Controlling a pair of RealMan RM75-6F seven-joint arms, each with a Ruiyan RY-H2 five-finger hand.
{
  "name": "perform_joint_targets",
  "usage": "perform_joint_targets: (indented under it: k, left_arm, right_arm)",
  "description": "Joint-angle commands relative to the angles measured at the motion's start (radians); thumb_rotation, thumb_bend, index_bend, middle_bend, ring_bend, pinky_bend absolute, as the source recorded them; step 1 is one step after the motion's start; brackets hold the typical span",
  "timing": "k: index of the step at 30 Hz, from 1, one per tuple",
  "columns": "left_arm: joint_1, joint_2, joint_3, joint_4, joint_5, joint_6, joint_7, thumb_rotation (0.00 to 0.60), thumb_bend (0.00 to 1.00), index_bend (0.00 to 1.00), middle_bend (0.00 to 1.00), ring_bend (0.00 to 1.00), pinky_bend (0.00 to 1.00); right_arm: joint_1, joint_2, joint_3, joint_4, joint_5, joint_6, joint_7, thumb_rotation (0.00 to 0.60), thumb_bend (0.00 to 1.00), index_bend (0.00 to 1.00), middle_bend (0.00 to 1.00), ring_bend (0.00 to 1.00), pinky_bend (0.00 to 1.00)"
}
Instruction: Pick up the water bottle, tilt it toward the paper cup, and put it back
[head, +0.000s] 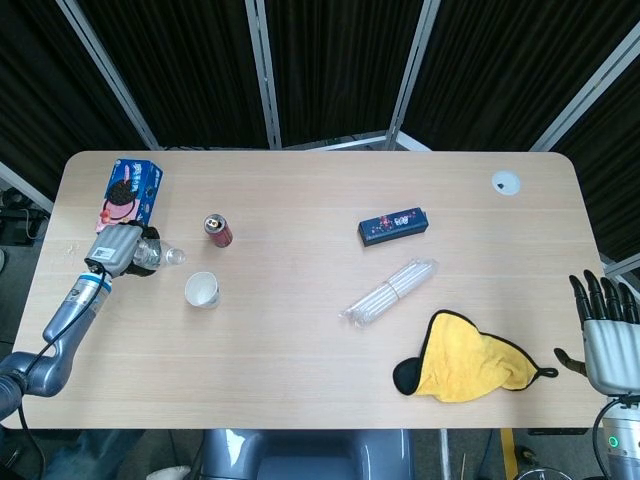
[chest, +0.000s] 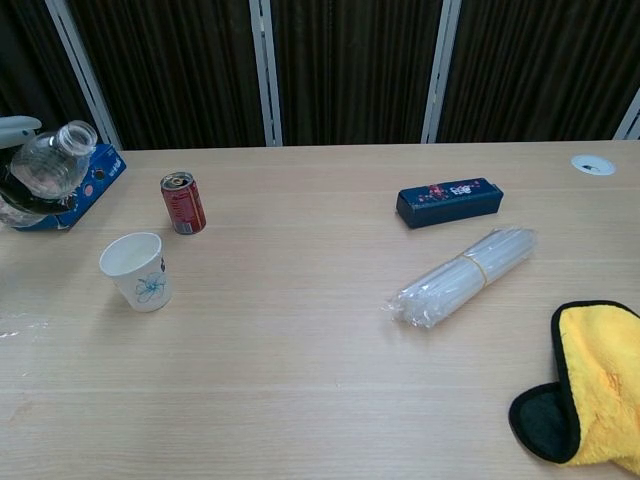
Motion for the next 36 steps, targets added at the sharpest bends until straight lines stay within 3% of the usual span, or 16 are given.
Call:
perform_joint_targets:
  k: [1,8,17,27,36]
  left_arm:
    - [0.043,0.015,-0.042,-0.005,0.076,0.048,-0.399,0.6,0.31,0.58,0.48,0.28,0.32]
    - [0.06,-0.009,-0.043,0.004,0.144,0.115,-0.72,0.6,0.3,0.59,0.49,0.28,0.32]
    - [0.065,0.047,0.038,-0.163,0.33,0.254,-0.903,0.6,0.29,0.59,0.48,0.28,0.32]
    - [0.036,0.004,0.105,-0.298,0.408,0.274,-0.817,0.6,0.29,0.58,0.48,0.28,0.32]
    - [0.004,-0.155,0.121,-0.231,0.36,0.202,-0.746,0.6,0.28,0.58,0.48,0.28,0.32]
  right_arm:
    - [-0.001,0.0,-0.001,-0.001,-0.002,0.002,0.0,0.6,0.0,0.0,0.0,0.0,0.0]
    - [-0.001,0.001,-0.001,-0.003,-0.004,0.001,0.001,0.6,0.0,0.0,0.0,0.0,0.0]
    - [-0.003,0.005,-0.002,-0.004,-0.007,0.004,0.008,0.6,0.0,0.0,0.0,0.0,0.0]
    - [-0.005,0.008,-0.003,-0.005,-0.011,0.005,0.015,0.6,0.0,0.0,0.0,0.0,0.0]
    - [-0.003,0.006,-0.002,0.0,-0.006,0.002,0.011,0.6,0.0,0.0,0.0,0.0,0.0]
